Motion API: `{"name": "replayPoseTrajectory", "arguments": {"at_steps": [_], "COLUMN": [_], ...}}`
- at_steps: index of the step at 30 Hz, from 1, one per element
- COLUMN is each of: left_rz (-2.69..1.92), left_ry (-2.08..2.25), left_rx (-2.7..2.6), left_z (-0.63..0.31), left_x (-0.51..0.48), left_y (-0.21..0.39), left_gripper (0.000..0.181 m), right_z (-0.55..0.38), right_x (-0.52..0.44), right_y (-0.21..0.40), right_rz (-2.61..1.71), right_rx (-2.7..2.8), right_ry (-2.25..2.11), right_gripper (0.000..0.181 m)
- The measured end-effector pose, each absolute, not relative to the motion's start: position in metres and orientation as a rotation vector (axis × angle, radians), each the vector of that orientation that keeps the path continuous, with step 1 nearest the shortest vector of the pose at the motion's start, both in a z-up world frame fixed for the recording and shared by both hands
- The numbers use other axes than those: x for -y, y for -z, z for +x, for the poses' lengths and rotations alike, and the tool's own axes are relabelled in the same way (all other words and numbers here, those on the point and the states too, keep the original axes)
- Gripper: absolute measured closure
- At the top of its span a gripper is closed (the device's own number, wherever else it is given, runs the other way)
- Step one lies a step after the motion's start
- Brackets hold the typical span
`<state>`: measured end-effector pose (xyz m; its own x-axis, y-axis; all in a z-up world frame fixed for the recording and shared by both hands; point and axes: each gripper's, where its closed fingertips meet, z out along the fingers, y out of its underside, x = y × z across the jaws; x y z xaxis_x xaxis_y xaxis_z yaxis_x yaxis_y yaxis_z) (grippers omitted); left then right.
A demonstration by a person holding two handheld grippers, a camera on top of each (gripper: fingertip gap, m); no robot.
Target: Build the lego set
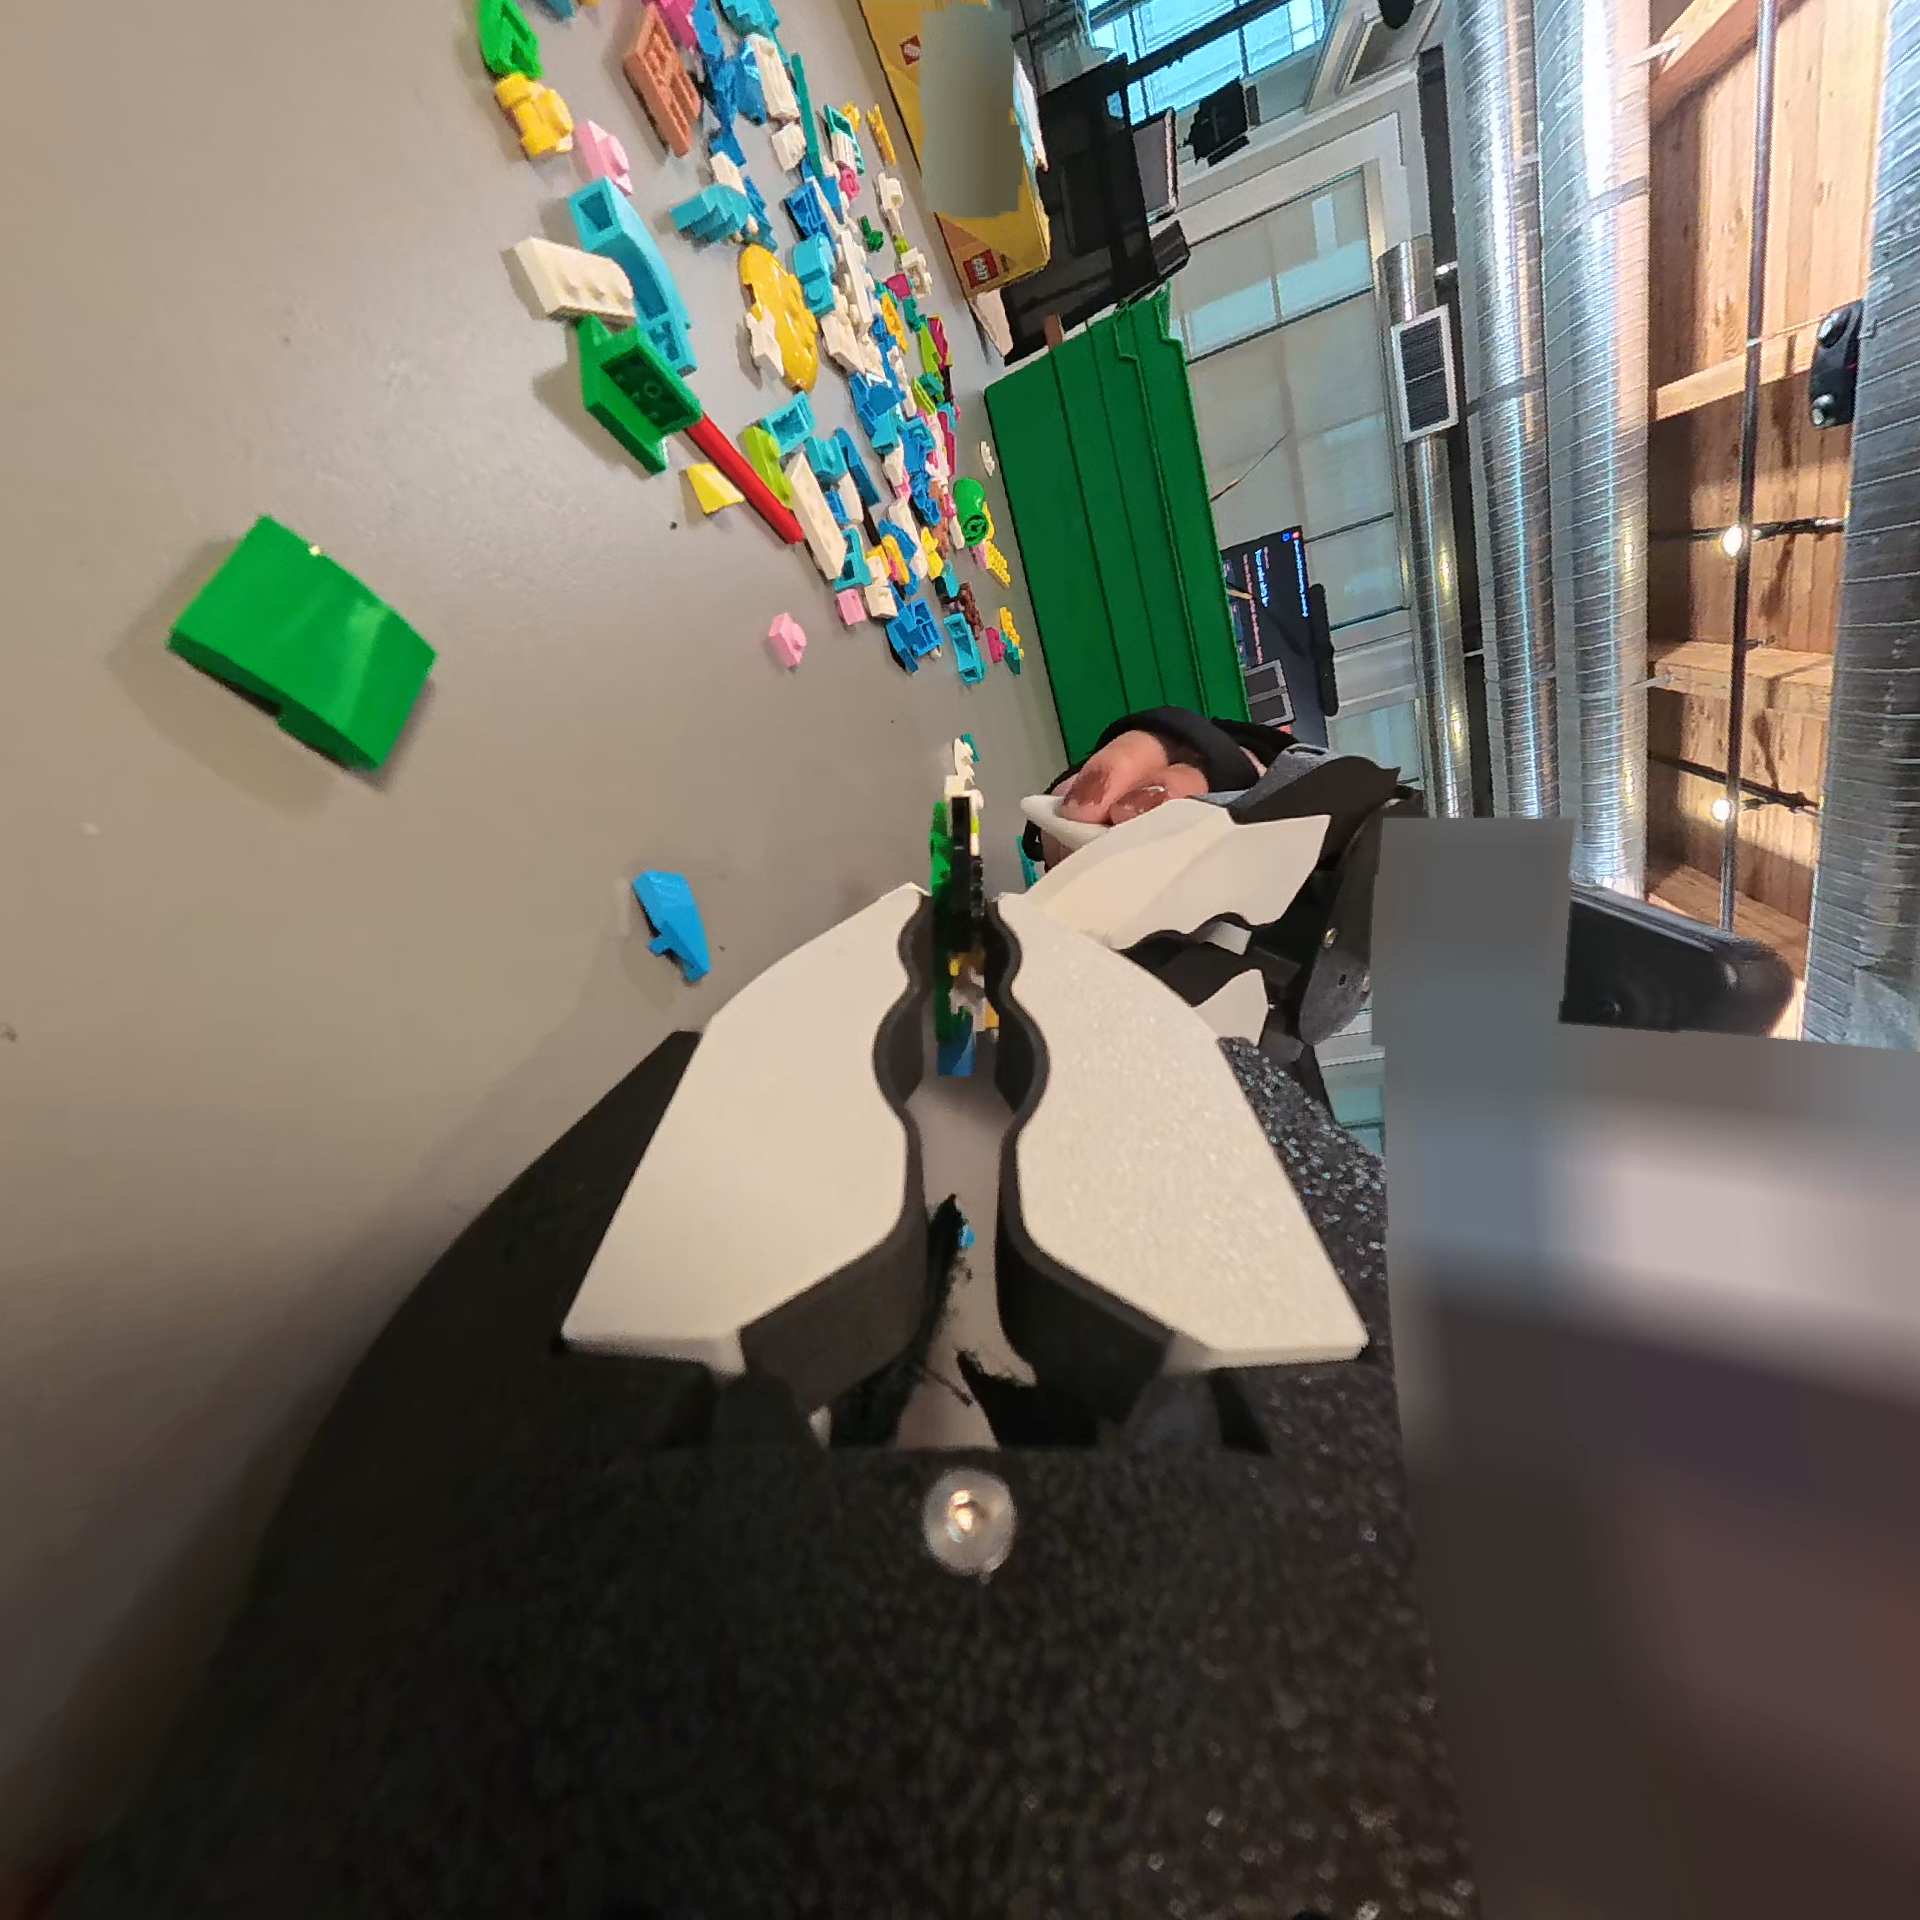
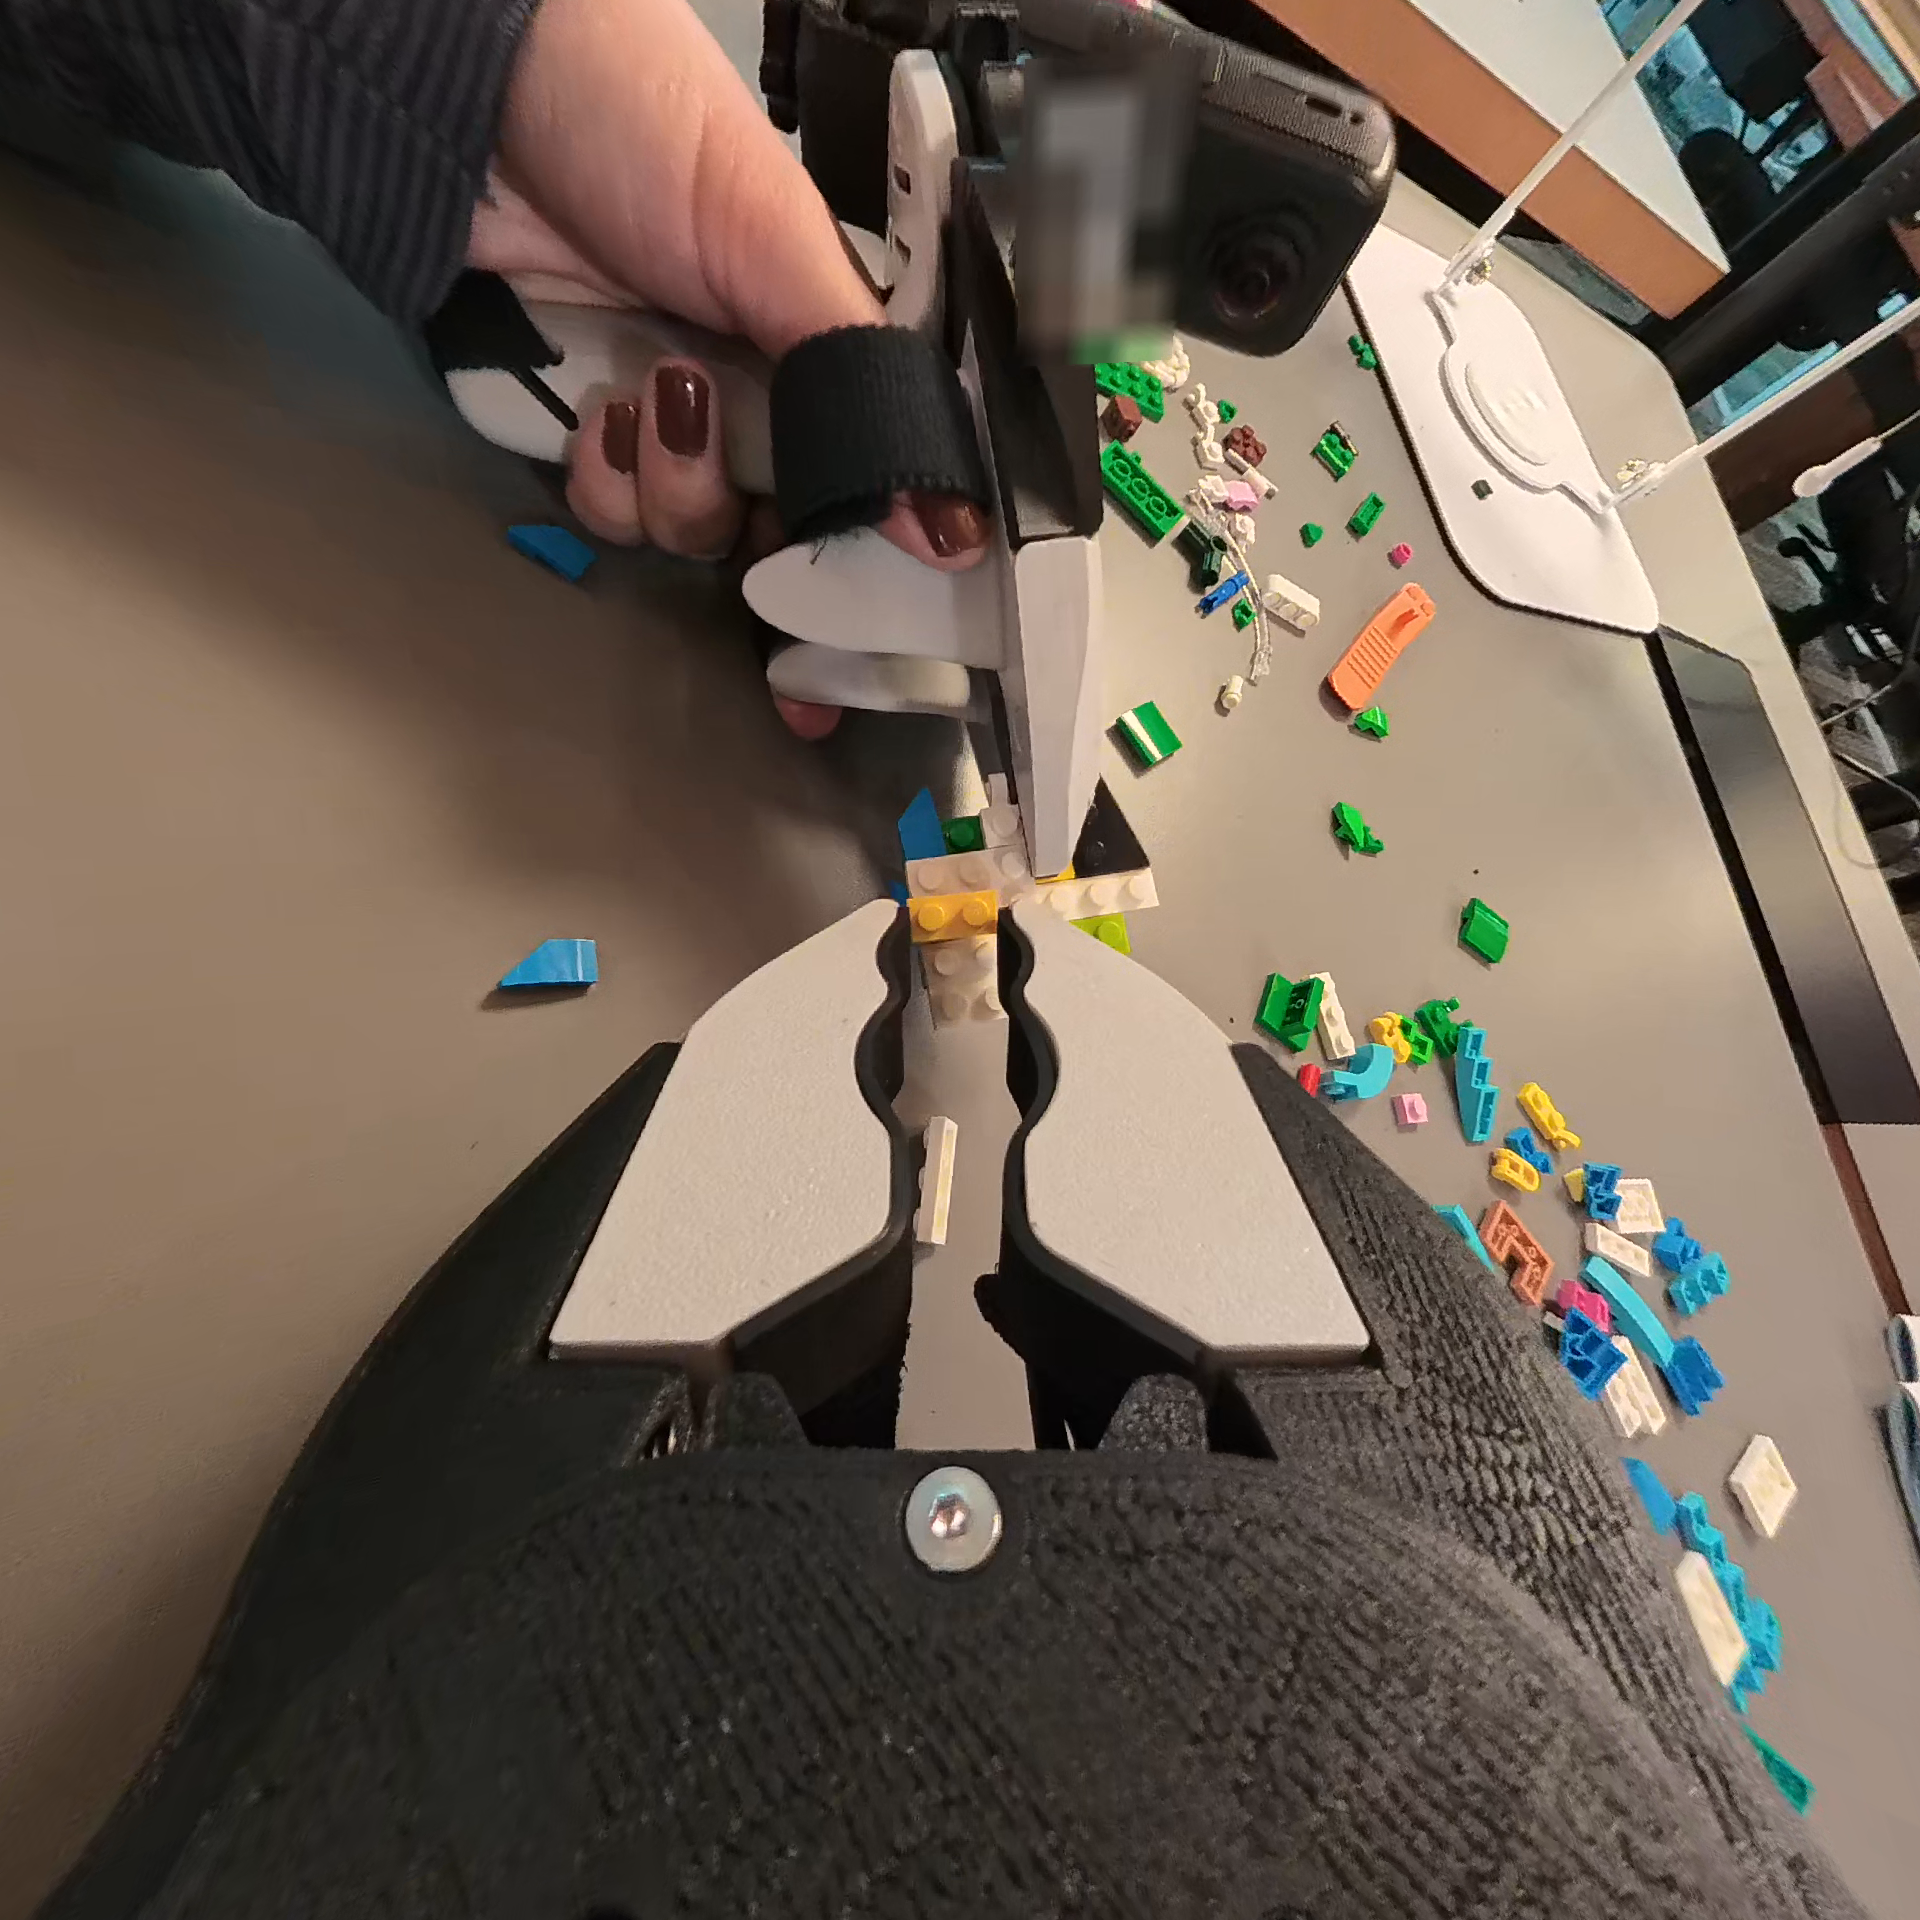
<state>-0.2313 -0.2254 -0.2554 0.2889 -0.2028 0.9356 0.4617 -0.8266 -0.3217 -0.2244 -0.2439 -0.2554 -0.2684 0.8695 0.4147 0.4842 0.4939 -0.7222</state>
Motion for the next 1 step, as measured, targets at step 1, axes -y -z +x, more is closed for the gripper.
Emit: {"name": "replayPoseTrajectory", "arguments": {"at_steps": [1], "left_rz": [-2.021], "left_ry": [1.585], "left_rx": [0.237], "left_z": [-0.2311], "left_x": [0.2251], "left_y": [0.2562], "left_gripper": [0.173], "right_z": [-0.2244], "right_x": [0.2435], "right_y": [0.2561], "right_rz": [-1.126], "right_rx": [1.917], "right_ry": [-0.594], "right_gripper": [0.167]}}
